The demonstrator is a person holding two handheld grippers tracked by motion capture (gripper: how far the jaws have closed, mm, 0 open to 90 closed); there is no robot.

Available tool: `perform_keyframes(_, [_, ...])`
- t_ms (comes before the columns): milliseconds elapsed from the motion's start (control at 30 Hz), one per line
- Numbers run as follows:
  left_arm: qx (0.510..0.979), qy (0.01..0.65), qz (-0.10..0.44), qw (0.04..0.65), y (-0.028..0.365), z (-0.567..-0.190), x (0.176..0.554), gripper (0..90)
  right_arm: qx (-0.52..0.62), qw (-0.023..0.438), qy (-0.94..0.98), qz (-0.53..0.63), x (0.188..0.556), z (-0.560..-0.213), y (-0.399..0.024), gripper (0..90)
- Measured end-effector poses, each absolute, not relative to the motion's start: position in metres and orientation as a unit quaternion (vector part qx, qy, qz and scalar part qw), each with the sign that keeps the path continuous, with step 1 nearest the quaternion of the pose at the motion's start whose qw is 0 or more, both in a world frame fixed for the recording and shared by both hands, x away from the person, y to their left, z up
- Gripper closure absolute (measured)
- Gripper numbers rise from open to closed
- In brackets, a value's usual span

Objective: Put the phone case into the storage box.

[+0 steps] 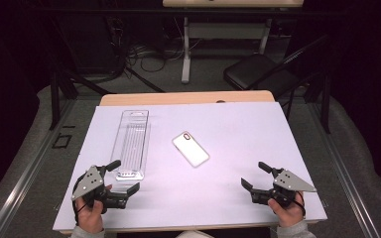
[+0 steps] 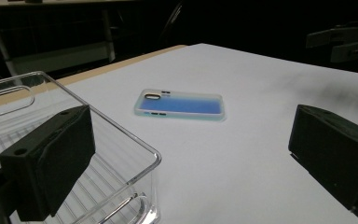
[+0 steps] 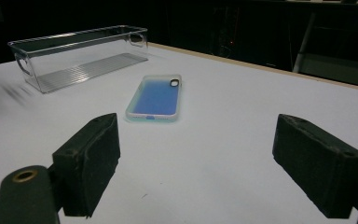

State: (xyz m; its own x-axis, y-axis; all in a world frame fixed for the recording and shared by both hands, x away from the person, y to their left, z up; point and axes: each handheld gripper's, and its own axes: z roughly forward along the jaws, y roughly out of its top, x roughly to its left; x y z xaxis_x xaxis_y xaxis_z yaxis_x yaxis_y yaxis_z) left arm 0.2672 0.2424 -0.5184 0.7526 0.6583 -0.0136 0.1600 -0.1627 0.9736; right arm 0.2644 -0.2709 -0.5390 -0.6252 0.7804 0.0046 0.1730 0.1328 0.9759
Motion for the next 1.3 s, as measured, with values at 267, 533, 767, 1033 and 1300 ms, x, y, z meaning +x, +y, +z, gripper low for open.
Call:
perform_keyframes(267, [0.731, 0.284, 0.209, 0.584, 0.242, -0.518, 0.268, 0.3, 0.342, 0.271, 0.702, 0.563, 0.264, -0.539, -0.27, 14.3])
perform_keyframes(533, [0.732, 0.281, 0.209, 0.584, 0.242, -0.518, 0.267, 0.3, 0.345, 0.276, 0.702, 0.558, 0.264, -0.539, -0.27, 14.3])
perform_keyframes(767, [0.733, 0.285, 0.209, 0.581, 0.243, -0.518, 0.266, 0.3, 0.352, 0.277, 0.699, 0.557, 0.267, -0.537, -0.267, 14.3])
perform_keyframes(1033, [0.733, 0.287, 0.204, 0.581, 0.242, -0.518, 0.266, 0.3, 0.376, 0.27, 0.705, 0.537, 0.276, -0.533, -0.265, 14.6])
perform_keyframes(1300, [0.731, 0.289, 0.206, 0.583, 0.241, -0.519, 0.266, 0.3, 0.368, 0.259, 0.726, 0.52, 0.283, -0.526, -0.262, 15.2])
